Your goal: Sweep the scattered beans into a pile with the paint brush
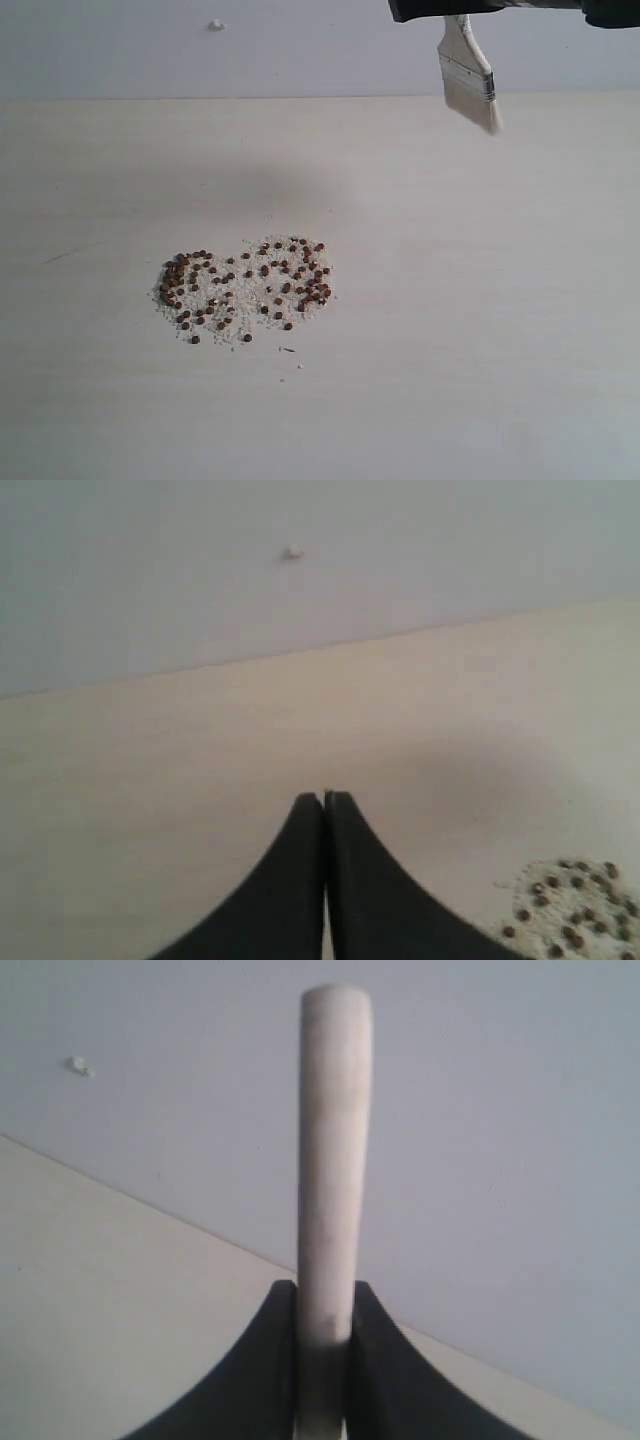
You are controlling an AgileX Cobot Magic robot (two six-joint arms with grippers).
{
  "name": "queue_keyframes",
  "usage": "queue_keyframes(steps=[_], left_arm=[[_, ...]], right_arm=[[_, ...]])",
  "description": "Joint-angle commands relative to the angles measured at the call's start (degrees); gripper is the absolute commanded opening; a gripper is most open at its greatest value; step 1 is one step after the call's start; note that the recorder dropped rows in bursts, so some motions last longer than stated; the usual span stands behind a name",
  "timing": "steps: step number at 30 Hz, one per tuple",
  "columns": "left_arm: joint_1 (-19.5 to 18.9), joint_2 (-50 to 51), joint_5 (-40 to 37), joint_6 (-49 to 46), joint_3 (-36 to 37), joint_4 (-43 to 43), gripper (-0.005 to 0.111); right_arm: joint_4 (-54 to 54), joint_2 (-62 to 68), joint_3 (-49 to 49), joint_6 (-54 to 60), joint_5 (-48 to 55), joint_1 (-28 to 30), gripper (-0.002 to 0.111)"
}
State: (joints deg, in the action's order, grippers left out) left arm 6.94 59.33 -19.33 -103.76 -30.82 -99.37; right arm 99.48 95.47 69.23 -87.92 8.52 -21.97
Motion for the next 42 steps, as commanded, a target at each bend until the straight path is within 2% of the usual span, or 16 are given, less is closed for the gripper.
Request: queue_keyframes(steps=[1,8,12,16,22,33,36,42], left_arm=[[-0.1,-14.3,5.8,2.2,5.5,-0.6,0.0],[-0.1,-36.3,7.7,6.8,14.3,-0.6,0.0],[-0.1,-45.0,7.7,8.4,19.0,-0.6,0.0],[-0.1,-50.6,7.6,15.2,20.8,-0.6,0.0],[-0.1,-52.6,7.7,14.7,22.5,-0.6,0.0],[-0.1,-52.6,8.7,14.9,30.0,-0.6,0.0],[-0.1,-52.6,11.3,14.6,30.8,-0.6,0.0],[-0.1,-52.6,18.0,8.2,30.8,-0.3,0.0]], right_arm=[[-2.5,-2.7,-0.8,-0.3,-2.1,-0.1,0.0],[-3.7,-5.1,-1.0,-1.4,-12.7,-0.1,0.0],[-1.7,-6.0,-1.0,-2.0,-16.9,-0.1,0.0],[0.5,-6.8,-1.0,-2.0,-16.1,-0.1,0.0],[0.5,-7.7,-1.0,-2.0,-16.3,-0.1,0.0],[0.5,-7.7,-1.0,1.3,-17.5,-0.1,0.0],[0.5,-7.7,-1.0,1.3,-17.5,-0.1,0.0],[0.5,-7.7,-1.0,2.3,-17.1,-0.1,0.0]])
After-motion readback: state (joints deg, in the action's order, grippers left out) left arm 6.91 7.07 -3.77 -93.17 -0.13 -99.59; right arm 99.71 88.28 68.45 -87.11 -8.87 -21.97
